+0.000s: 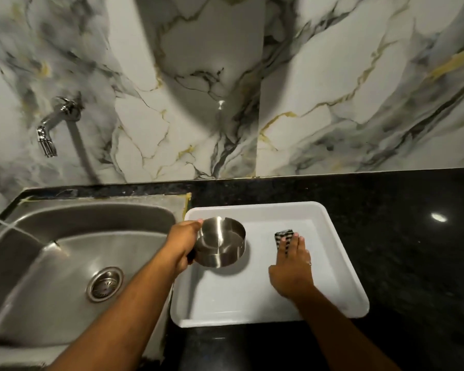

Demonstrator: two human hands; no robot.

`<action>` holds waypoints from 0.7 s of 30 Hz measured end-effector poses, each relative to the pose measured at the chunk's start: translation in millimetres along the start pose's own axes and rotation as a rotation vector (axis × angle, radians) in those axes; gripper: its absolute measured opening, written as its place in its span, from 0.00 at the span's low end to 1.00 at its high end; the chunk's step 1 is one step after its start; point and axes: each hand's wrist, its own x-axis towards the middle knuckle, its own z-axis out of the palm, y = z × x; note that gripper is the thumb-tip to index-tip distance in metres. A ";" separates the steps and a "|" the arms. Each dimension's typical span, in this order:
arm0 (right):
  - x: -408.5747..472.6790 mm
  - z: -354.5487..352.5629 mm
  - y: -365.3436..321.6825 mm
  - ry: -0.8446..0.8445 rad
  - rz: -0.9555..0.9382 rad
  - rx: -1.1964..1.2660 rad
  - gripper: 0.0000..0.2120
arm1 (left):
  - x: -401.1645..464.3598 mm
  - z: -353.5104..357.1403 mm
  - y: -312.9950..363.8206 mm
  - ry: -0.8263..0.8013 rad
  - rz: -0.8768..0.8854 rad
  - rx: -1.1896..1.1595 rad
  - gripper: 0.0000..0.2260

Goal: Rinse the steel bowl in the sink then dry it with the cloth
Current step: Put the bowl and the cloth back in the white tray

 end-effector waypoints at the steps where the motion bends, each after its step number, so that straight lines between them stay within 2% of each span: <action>1: 0.5 -0.8 -2.2 -0.009 0.014 -0.016 0.39 | -0.6 1.6 -4.5 0.015 0.006 0.010 0.09; 4: 1.3 -9.1 -3.0 -0.010 0.025 -0.065 0.41 | 0.0 3.5 -19.0 0.042 0.035 0.022 0.10; 6: -7.1 -18.0 -11.4 0.139 -0.023 0.003 0.39 | 2.6 1.9 -28.0 0.050 0.072 0.024 0.10; 8: -23.4 -28.9 -38.2 0.280 -0.058 0.310 0.35 | 6.7 -0.8 -35.0 0.062 0.121 0.017 0.10; 10: -39.8 -41.1 -70.2 0.182 -0.005 0.702 0.31 | 10.1 -2.6 -40.8 0.064 0.149 0.008 0.10; 11: -44.2 -44.3 -81.7 0.133 0.004 0.790 0.26 | 12.3 -3.4 -44.3 0.059 0.158 0.004 0.10; 13: -45.3 -54.0 -93.9 0.099 0.024 0.827 0.14 | 15.6 -2.9 -48.0 0.053 0.167 -0.011 0.10; 14: -42.6 -56.6 -95.8 0.096 0.049 0.823 0.12 | 16.8 -2.7 -47.7 0.044 0.170 -0.009 0.10; 16: -33.9 -56.0 -96.0 0.116 0.095 0.772 0.12 | 19.8 -1.7 -47.4 0.025 0.179 0.037 0.10; 18: -27.2 -53.6 -96.1 0.131 0.142 0.735 0.12 | 21.7 -0.2 -46.8 0.081 0.225 0.198 0.13; 21: -18.1 -46.0 -98.5 0.100 0.213 0.741 0.11 | 14.1 3.1 -51.5 0.128 0.241 0.344 0.07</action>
